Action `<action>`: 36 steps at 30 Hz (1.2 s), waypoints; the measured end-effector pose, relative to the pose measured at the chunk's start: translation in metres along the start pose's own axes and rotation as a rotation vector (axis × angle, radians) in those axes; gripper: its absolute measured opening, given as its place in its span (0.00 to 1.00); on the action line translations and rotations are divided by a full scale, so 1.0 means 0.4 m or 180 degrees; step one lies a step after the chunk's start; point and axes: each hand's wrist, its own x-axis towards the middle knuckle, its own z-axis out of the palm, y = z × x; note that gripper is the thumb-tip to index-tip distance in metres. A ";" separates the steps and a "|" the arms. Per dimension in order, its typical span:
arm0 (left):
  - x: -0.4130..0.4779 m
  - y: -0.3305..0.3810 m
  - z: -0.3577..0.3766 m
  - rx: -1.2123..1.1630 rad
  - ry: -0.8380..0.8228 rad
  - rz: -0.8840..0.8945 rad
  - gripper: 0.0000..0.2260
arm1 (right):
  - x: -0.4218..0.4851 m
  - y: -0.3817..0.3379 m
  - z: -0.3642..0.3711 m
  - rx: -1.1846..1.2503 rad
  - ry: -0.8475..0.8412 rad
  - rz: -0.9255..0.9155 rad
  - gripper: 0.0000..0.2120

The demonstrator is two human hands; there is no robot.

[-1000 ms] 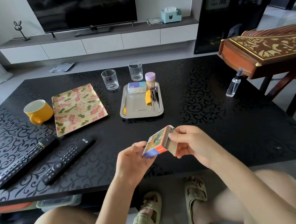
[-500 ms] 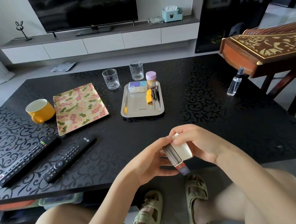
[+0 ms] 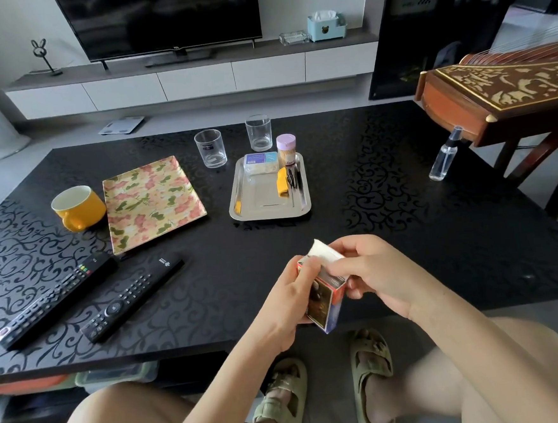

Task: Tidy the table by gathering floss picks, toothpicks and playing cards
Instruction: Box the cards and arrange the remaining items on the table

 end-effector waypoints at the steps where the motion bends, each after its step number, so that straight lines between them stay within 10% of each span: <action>1: 0.002 -0.003 -0.001 -0.0013 0.0072 -0.0045 0.12 | 0.002 0.002 0.005 -0.0045 0.0126 -0.0016 0.07; 8: 0.023 0.009 -0.015 -0.0286 0.0032 -0.0473 0.28 | 0.016 0.005 0.018 -0.0243 0.0367 -0.0132 0.09; 14: 0.020 0.021 -0.016 0.0106 -0.0082 -0.0368 0.11 | 0.018 0.014 0.011 -0.0113 0.0444 -0.0065 0.09; 19: -0.004 0.023 -0.027 0.1048 -0.0247 0.0666 0.34 | 0.013 0.008 -0.014 0.1088 0.0326 0.0074 0.07; 23: -0.007 0.015 -0.018 0.2371 0.0637 0.1625 0.34 | 0.007 0.009 -0.007 0.1100 0.0289 0.0133 0.08; 36: -0.020 0.006 -0.024 0.1268 0.0333 0.1786 0.27 | -0.006 -0.007 -0.010 0.1937 0.0080 0.0049 0.09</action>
